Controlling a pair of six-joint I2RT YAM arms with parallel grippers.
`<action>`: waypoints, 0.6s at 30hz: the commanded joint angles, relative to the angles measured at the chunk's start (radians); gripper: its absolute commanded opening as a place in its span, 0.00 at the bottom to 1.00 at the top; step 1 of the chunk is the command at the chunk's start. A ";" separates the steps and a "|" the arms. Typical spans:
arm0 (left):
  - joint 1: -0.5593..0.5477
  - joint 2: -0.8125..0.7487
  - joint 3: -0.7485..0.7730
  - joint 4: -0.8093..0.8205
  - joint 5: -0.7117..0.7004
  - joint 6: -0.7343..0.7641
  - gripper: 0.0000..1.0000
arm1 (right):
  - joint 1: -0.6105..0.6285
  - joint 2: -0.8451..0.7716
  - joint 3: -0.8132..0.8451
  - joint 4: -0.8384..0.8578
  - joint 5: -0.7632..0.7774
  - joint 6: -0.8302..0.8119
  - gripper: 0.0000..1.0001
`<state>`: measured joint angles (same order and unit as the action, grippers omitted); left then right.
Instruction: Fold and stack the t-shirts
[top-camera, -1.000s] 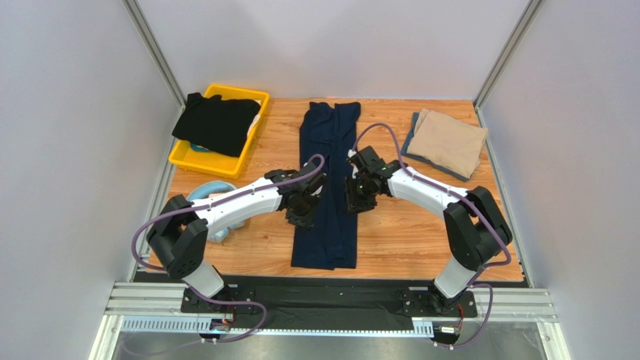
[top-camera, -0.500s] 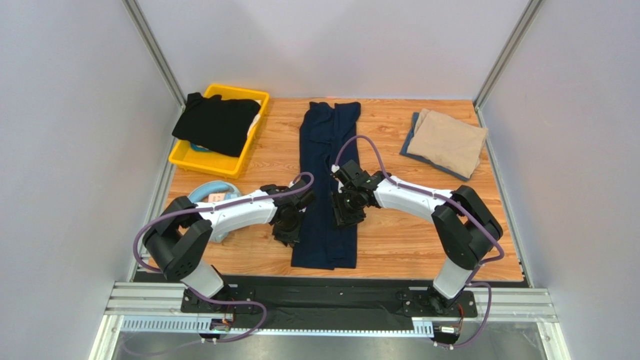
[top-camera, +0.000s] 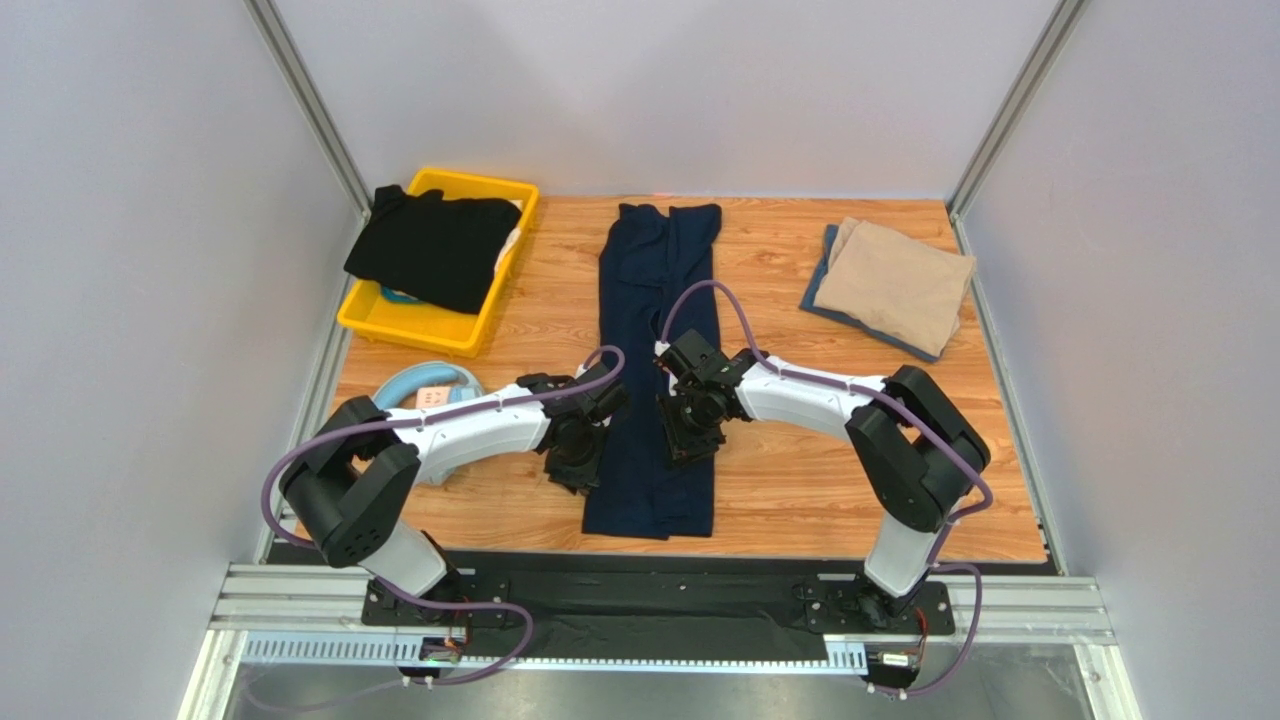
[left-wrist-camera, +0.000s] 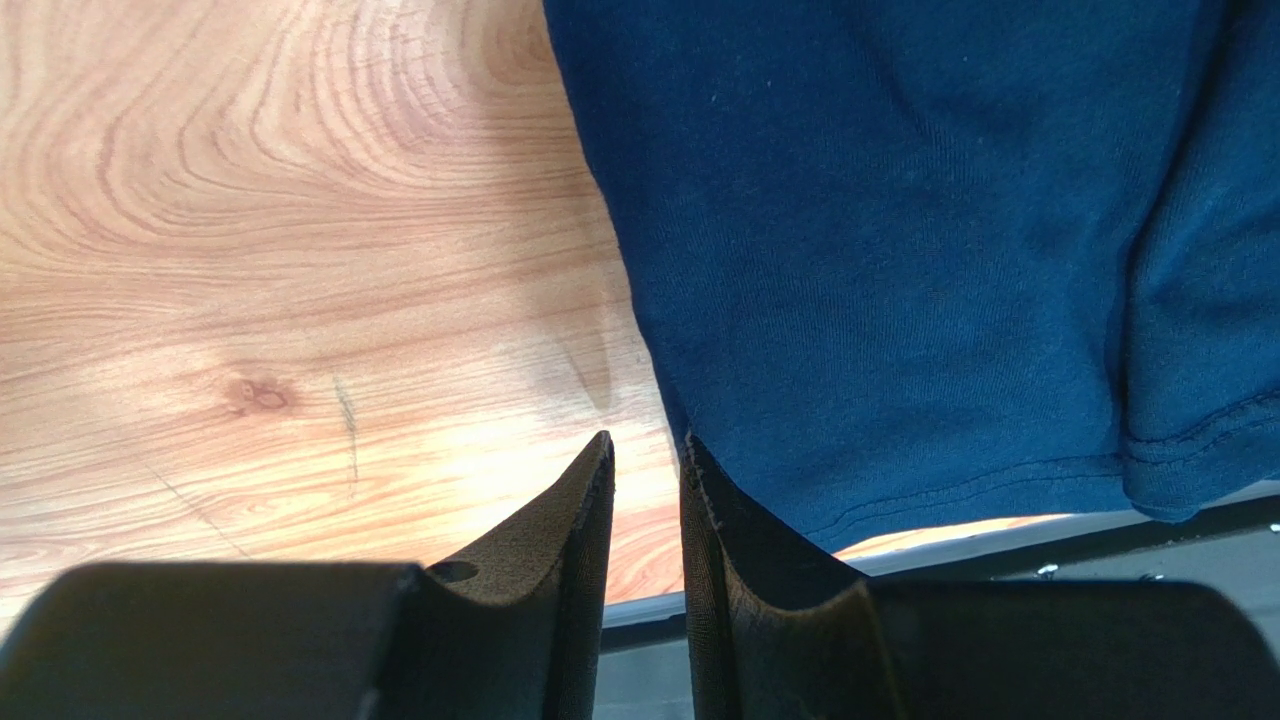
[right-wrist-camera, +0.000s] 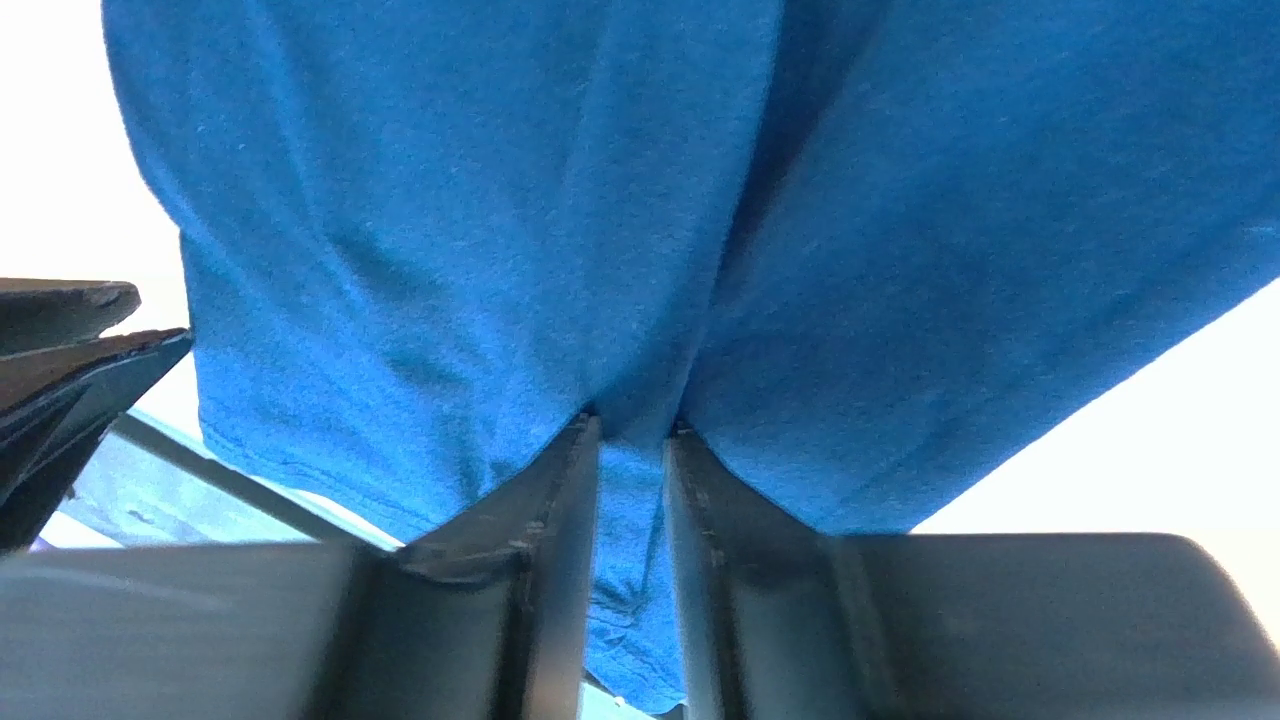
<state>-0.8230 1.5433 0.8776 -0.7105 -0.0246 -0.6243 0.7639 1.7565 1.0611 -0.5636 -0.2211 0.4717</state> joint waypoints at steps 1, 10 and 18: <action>-0.001 -0.009 -0.008 0.029 0.018 -0.009 0.29 | 0.015 -0.019 0.033 0.021 -0.023 -0.005 0.24; -0.001 0.012 -0.011 0.045 0.018 -0.002 0.29 | 0.029 -0.048 0.056 0.005 -0.046 0.001 0.12; -0.001 0.023 -0.017 0.059 0.018 -0.002 0.29 | 0.052 -0.054 0.108 -0.033 -0.075 0.021 0.10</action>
<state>-0.8230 1.5677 0.8665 -0.6731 -0.0086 -0.6239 0.7925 1.7443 1.1038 -0.5861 -0.2661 0.4755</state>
